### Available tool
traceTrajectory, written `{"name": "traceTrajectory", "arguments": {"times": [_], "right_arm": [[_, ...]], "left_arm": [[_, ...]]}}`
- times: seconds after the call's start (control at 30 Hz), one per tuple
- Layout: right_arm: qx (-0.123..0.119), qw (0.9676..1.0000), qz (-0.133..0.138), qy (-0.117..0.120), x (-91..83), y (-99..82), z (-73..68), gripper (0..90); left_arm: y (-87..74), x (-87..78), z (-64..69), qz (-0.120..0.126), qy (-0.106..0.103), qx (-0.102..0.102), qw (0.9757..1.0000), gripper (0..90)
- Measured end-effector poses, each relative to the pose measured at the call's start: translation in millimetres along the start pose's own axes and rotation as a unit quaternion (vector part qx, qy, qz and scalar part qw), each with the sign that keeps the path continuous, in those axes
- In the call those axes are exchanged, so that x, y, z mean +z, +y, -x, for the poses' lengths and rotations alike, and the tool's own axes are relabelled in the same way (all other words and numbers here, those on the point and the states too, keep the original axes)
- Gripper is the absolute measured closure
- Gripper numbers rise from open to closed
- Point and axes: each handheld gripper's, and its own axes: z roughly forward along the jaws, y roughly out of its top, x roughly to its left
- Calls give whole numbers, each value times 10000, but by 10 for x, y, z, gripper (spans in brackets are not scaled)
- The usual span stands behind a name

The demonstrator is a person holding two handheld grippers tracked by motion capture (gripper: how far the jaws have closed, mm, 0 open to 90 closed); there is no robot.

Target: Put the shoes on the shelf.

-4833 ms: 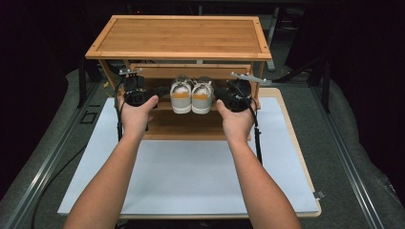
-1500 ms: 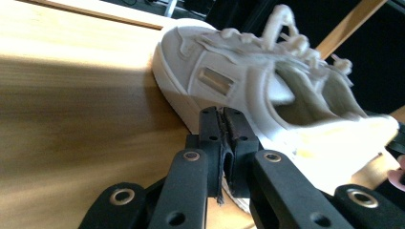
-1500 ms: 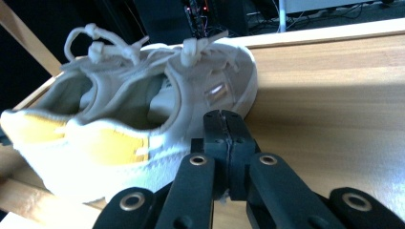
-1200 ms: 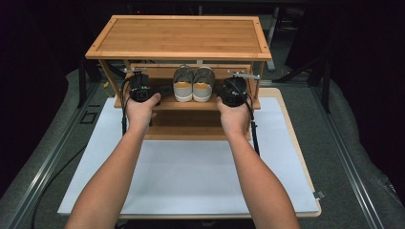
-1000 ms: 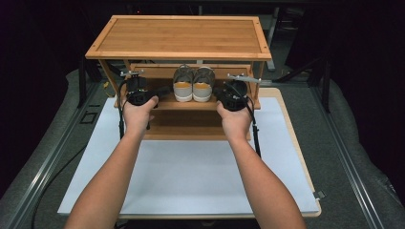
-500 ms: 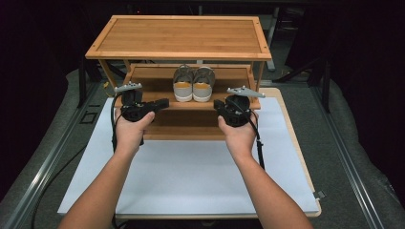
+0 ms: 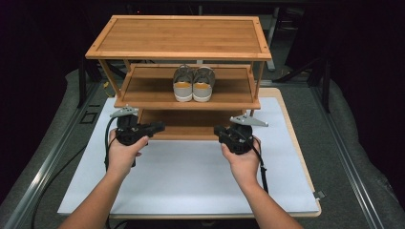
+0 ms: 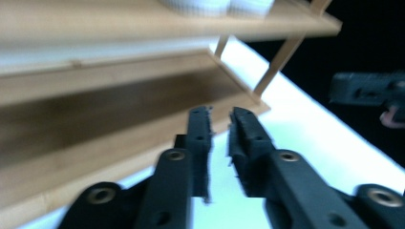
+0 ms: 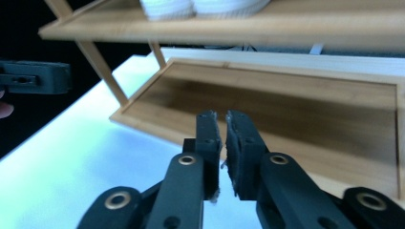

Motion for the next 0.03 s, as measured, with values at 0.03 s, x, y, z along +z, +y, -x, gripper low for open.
{"name": "traceTrajectory", "arguments": {"times": [0.03], "right_arm": [[-81,9999,-8,-109,-13,-51,-17,806]], "left_arm": [[0,0,0,0,0,0,10000,726]]}}
